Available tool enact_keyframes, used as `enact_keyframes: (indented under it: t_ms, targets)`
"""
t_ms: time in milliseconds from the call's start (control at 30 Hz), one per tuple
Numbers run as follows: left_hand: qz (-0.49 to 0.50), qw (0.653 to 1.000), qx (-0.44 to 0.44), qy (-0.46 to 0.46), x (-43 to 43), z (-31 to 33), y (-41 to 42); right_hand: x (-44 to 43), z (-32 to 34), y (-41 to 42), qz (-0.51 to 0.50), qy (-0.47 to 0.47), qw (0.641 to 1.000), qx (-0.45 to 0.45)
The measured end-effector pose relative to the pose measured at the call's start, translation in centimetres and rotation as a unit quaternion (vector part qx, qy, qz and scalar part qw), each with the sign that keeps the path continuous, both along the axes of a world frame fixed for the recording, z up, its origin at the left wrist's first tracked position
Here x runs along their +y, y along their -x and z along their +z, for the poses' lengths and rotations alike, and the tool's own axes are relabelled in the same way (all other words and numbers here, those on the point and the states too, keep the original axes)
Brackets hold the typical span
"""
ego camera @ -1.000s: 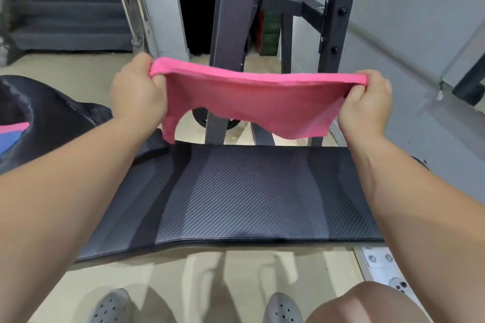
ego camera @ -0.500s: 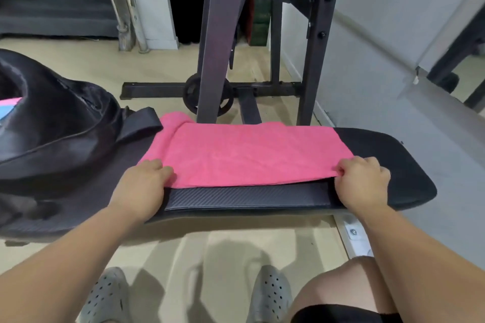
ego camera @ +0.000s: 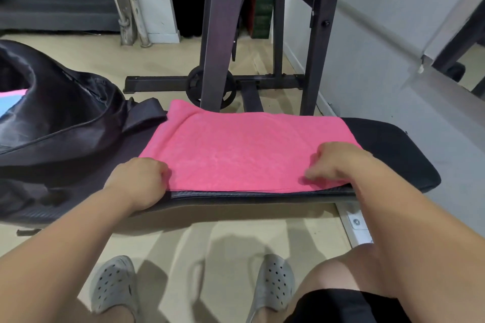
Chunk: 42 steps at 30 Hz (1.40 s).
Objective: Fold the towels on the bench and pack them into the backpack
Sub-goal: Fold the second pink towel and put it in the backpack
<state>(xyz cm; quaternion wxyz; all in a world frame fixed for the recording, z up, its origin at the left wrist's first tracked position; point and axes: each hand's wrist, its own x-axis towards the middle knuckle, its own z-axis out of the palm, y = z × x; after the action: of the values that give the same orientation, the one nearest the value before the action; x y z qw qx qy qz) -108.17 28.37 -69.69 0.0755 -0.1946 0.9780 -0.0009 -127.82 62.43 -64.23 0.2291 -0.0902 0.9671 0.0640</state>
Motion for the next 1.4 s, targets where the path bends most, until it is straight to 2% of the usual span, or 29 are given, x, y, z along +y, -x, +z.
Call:
enact_keyframes:
  t_ms: [67,133,200,267,333,400,600,700,767,833,900,1067,1233,1400]
  targets:
    - [-0.003,0.998,0.066,-0.004,0.5,0.1,0.6,-1.9,-0.3,0.3,0.027,0.103,0.994,0.026]
    - [-0.013,0.993,0.114,-0.006,1.5,-0.1,1.2,-3.7,-1.8,0.5,0.047,0.146,0.986,0.072]
    - [-0.035,0.993,0.109,-0.006,2.5,-0.4,1.9,-4.8,-3.9,0.6,0.060,0.141,0.984,0.093]
    - [-0.039,0.997,0.057,-0.018,3.4,-1.0,2.5,-4.5,-6.1,0.6,0.053,0.113,0.989,0.084]
    - [-0.008,0.999,-0.007,-0.047,4.1,-2.1,2.9,-3.4,-8.0,0.5,0.023,0.098,0.992,0.071]
    - [0.016,0.996,-0.035,-0.077,4.8,-2.9,2.9,-2.5,-9.0,0.2,0.006,0.099,0.993,0.070]
    - [0.046,0.995,-0.029,-0.082,7.2,-2.3,2.0,-0.6,-8.6,0.2,-0.024,0.089,0.994,0.059]
    - [0.025,0.999,-0.005,-0.044,8.7,-1.5,1.2,0.0,-8.0,0.3,-0.075,0.105,0.987,0.092]
    - [0.014,1.000,0.010,-0.023,9.1,-1.3,1.1,-0.3,-7.8,0.0,-0.089,0.084,0.985,0.119]
    - [0.007,1.000,0.017,0.001,8.9,-1.1,1.4,-0.9,-8.1,-0.4,-0.059,0.068,0.984,0.151]
    - [0.011,0.999,0.029,0.012,8.2,-1.1,1.9,-1.9,-8.5,-0.8,0.004,0.093,0.981,0.171]
    - [0.055,0.995,0.078,-0.013,5.4,-1.0,2.5,-5.0,-9.0,-1.6,0.132,0.140,0.971,0.142]
    - [0.077,0.995,-0.005,-0.055,2.3,-3.3,2.2,-6.3,-9.6,-0.4,0.144,0.118,0.978,0.093]
    - [0.099,0.993,-0.007,-0.067,1.2,-3.8,2.8,-7.7,-8.6,0.8,0.124,0.124,0.983,0.054]
